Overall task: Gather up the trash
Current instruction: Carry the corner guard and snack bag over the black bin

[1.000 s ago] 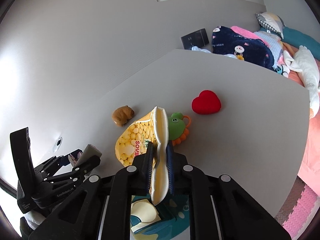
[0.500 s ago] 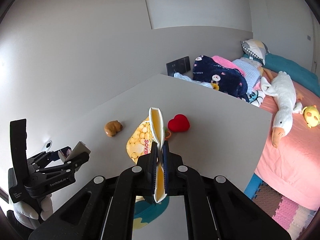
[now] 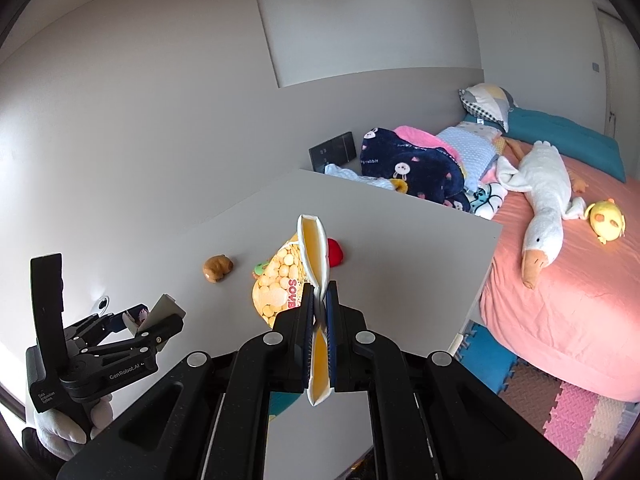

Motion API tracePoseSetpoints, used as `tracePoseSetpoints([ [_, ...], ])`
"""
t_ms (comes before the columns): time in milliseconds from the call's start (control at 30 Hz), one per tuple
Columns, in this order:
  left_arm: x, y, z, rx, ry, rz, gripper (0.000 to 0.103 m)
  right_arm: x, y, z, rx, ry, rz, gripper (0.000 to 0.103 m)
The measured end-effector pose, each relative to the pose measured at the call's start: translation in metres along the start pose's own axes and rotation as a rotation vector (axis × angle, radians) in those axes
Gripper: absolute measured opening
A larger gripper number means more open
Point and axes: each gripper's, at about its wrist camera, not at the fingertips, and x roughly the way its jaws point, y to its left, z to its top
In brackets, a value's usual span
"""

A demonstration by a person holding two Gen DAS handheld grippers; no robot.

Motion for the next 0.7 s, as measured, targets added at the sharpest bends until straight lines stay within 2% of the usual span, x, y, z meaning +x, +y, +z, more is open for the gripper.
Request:
tracePoseSetpoints([
  [700,-0.024,-0.082,-0.007,0.115,-0.023,-0.072,0.068,-0.061,-0.054,-0.027,0.079,-0.037,-0.057,0.007],
])
